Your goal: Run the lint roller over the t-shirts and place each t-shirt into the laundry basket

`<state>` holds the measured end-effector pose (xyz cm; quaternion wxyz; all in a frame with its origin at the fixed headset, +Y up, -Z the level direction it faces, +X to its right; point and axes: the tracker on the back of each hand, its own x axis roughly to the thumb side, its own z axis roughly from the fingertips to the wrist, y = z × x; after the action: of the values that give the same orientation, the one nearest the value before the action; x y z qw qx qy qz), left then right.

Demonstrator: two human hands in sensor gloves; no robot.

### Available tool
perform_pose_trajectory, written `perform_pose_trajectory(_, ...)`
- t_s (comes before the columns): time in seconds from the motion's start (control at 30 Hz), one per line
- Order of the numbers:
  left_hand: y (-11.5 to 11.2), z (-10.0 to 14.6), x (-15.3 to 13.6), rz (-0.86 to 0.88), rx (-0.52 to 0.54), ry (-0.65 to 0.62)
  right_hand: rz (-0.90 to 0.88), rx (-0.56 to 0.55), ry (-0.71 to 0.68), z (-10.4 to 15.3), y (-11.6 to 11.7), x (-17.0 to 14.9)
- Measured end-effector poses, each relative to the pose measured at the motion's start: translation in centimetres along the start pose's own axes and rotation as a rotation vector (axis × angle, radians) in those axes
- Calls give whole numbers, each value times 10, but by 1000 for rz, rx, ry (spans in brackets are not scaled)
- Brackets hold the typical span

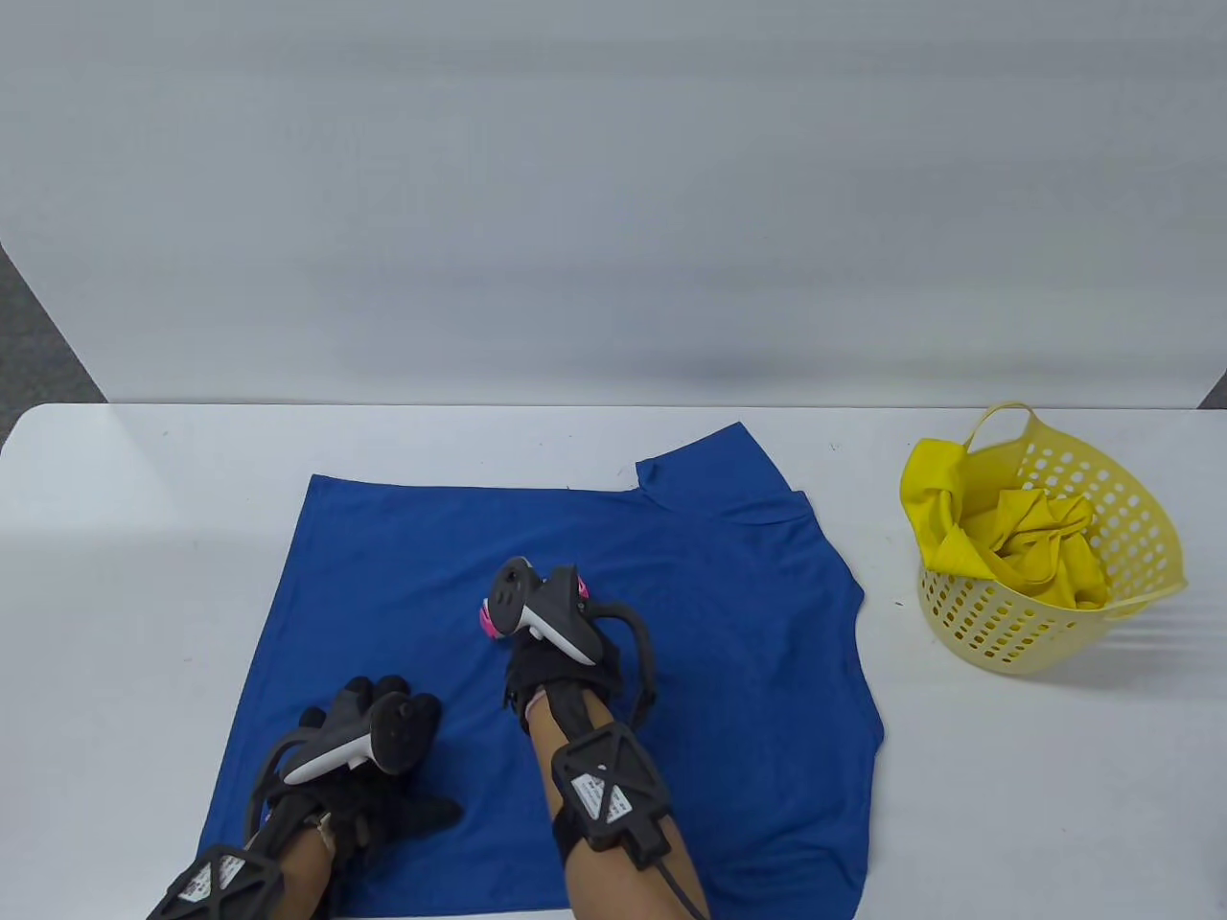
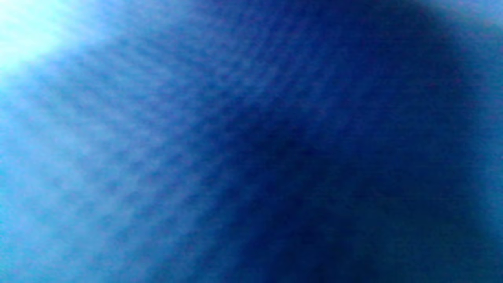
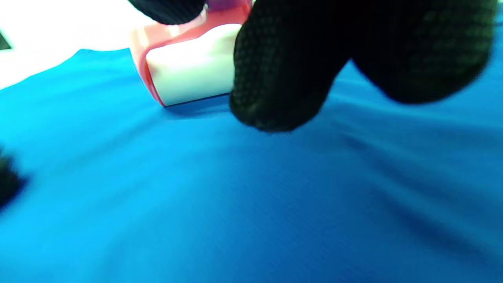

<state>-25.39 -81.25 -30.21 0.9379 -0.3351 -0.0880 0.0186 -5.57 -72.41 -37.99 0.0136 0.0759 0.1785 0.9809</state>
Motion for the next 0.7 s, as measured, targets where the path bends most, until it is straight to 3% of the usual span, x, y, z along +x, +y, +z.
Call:
perform_pose_trajectory(0.2, 0, 0, 0, 1, -3, -2, 128, 112, -117, 98, 19, -43)
perform_pose_trajectory(0.33, 0, 0, 0, 1, -2, -1, 137, 155, -113, 145, 29, -66)
perform_pose_trajectory(0.4, 0, 0, 0, 0, -2, 0, 131, 160, -112, 155, 31, -70)
perform_pose_trajectory(0.47, 0, 0, 0, 1, -4, 0, 129, 152, -111, 154, 32, -70)
perform_pose_trajectory(0.57, 1, 0, 0, -1, -3, 0, 121, 120, -103, 134, 28, -60)
perform_pose_trajectory(0.7, 1, 0, 0, -2, -3, 0, 109, 52, -73, 78, 16, -30)
